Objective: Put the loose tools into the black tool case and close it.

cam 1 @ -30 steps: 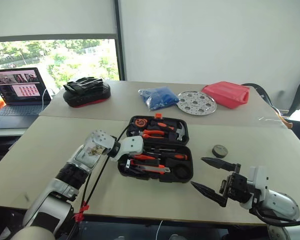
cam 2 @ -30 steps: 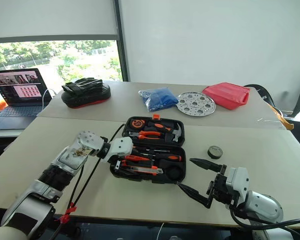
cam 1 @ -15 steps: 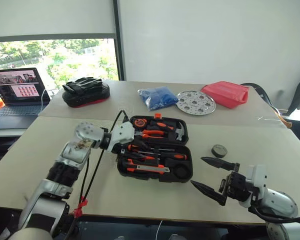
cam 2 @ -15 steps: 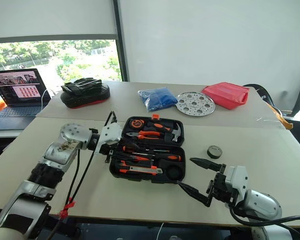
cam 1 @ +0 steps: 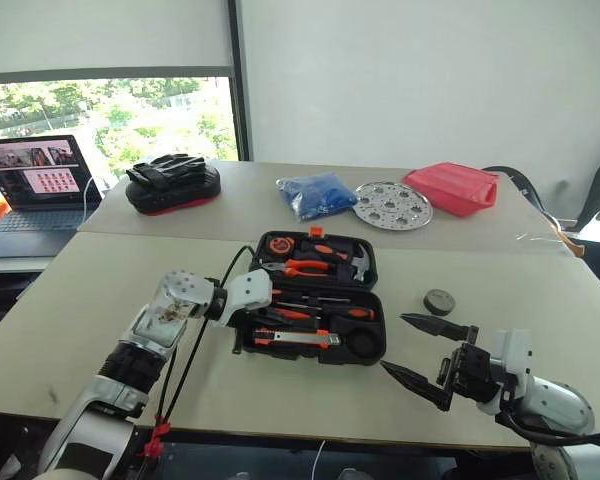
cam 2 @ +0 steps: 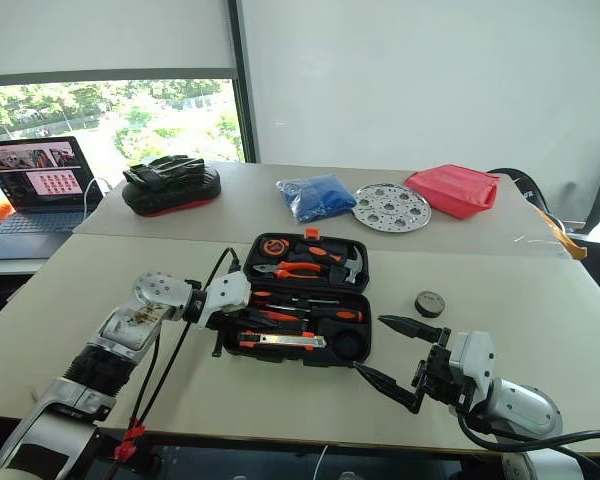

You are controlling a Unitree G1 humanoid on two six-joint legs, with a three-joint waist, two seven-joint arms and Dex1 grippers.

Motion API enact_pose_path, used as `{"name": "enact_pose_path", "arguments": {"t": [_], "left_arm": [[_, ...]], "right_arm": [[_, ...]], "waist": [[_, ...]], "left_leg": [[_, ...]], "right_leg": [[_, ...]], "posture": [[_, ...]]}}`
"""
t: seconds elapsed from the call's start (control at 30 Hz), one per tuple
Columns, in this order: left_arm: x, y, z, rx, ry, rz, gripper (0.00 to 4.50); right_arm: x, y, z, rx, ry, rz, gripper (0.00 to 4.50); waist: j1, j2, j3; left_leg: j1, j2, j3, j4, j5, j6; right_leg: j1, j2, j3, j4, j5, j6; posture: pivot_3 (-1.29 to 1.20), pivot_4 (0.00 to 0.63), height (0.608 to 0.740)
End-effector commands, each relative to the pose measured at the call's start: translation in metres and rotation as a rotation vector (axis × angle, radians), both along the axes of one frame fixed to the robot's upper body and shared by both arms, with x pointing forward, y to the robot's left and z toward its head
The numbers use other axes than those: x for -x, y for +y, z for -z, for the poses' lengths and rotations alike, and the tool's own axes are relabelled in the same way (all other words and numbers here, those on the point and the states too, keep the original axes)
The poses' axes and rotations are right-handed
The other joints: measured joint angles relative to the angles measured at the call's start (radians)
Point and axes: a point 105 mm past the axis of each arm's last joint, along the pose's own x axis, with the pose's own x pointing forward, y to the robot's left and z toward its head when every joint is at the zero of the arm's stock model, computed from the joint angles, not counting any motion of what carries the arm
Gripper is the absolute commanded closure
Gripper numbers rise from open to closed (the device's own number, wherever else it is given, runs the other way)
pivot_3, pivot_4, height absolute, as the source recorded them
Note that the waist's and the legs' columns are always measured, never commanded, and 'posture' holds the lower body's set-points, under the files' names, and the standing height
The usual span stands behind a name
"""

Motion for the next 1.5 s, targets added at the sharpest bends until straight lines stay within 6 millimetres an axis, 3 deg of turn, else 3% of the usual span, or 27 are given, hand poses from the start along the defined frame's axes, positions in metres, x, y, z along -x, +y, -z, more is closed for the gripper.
{"name": "enact_pose_path", "arguments": {"t": [0.03, 0.4, 0.57, 0.83, 0.93, 1.0, 1.03, 1.17, 1.33, 1.43, 1.47, 1.5], "left_arm": [[0.007, -0.002, 0.006, -0.018, 0.002, 0.034, 4.45], [0.008, 0.001, 0.048, -0.203, -0.049, -0.022, 4.45], [0.009, -0.004, 0.050, -0.189, -0.063, -0.040, 4.45], [0.010, -0.007, 0.005, 0.047, -0.094, -0.030, 4.45], [0.010, -0.001, -0.033, 0.258, -0.074, -0.054, 4.45], [0.014, 0.006, -0.044, 0.311, -0.070, -0.049, 4.45], [0.019, 0.018, -0.047, 0.332, -0.047, -0.052, 4.45], [0.033, 0.060, -0.046, 0.324, 0.030, -0.139, 3.47], [0.050, 0.115, -0.017, 0.266, 0.013, -0.264, 1.47], [0.060, 0.129, -0.005, 0.268, 0.061, -0.308, 0.43], [0.062, 0.129, -0.005, 0.278, 0.066, -0.308, 0.07], [0.062, 0.129, -0.006, 0.287, 0.064, -0.310, 0.02]], "right_arm": [[0.001, 0.001, -0.009, 0.006, -0.048, -0.002, 0.00], [0.000, 0.001, -0.008, 0.002, -0.052, 0.005, 0.00], [-0.001, 0.002, -0.008, 0.000, -0.054, 0.005, 0.00], [-0.002, 0.000, -0.009, 0.002, -0.056, 0.009, 0.00], [-0.004, -0.017, -0.013, 0.003, -0.050, 0.072, 0.00], [-0.003, -0.026, -0.015, 0.004, -0.041, 0.109, 0.00], [0.001, -0.038, -0.010, 0.025, -0.021, 0.147, 0.00], [0.018, -0.076, 0.006, 0.089, 0.032, 0.279, 0.00], [0.040, -0.123, 0.029, 0.160, 0.083, 0.477, 0.00], [0.039, -0.122, 0.038, 0.254, 0.152, 0.426, 0.00], [0.033, -0.121, 0.034, 0.271, 0.150, 0.408, 0.00], [0.023, -0.120, 0.025, 0.262, 0.137, 0.408, 0.00]], "waist": [[0.000, 0.000, 0.000], [0.001, 0.003, -0.003], [0.003, 0.009, -0.007], [0.002, 0.010, -0.007], [0.002, 0.010, -0.006], [0.002, 0.009, -0.005], [0.002, 0.009, -0.005], [-0.003, 0.009, -0.006], [-0.003, 0.009, -0.005], [-0.004, 0.009, -0.005], [-0.004, 0.009, -0.005], [-0.006, 0.009, -0.005]], "left_leg": [[0.000, 0.000, 0.000, 0.000, 0.000, 0.000], [0.003, 0.000, 0.000, 0.000, 0.000, 0.000], [0.006, 0.000, 0.001, 0.000, 0.000, 0.000], [0.006, 0.000, 0.000, 0.000, 0.000, 0.000], [0.000, 0.000, 0.000, 0.000, 0.000, 0.000], [-0.001, 0.000, 0.000, 0.000, 0.000, 0.000], [-0.001, 0.000, 0.000, 0.000, 0.000, 0.000], [0.001, 0.000, 0.000, -0.002, -0.001, 0.002], [0.004, 0.001, 0.002, -0.002, -0.002, 0.003], [0.005, 0.002, 0.003, -0.002, -0.002, 0.003], [0.005, 0.002, 0.003, -0.002, -0.002, 0.003], [0.005, 0.002, 0.004, -0.001, -0.002, 0.003]], "right_leg": [[0.000, 0.000, 0.000, 0.000, 0.000, 0.000], [0.004, 0.000, 0.000, 0.000, 0.000, 0.000], [0.006, 0.000, 0.001, 0.000, -0.003, 0.005], [0.006, 0.000, 0.000, -0.001, -0.004, 0.007], [0.001, 0.000, 0.000, 0.000, 0.000, 0.001], [-0.001, 0.000, 0.000, -0.001, 0.000, 0.000], [0.000, 0.000, 0.000, -0.001, 0.000, 0.000], [0.000, 0.000, 0.000, -0.001, -0.001, -0.001], [0.003, -0.001, 0.001, -0.001, -0.004, 0.003], [0.002, -0.001, 0.001, -0.002, -0.006, 0.005], [0.003, -0.001, 0.002, -0.001, -0.006, 0.005], [0.003, -0.001, 0.002, -0.001, -0.006, 0.005]], "posture": [[0.00, 0.150, 0.740], [0.00, 0.150, 0.740], [0.00, 0.150, 0.740], [0.00, 0.150, 0.740], [0.00, 0.150, 0.740], [0.00, 0.150, 0.740], [0.00, 0.150, 0.740], [0.00, 0.150, 0.740], [0.00, 0.150, 0.740], [0.00, 0.150, 0.740], [0.00, 0.150, 0.740], [0.00, 0.150, 0.740]]}}
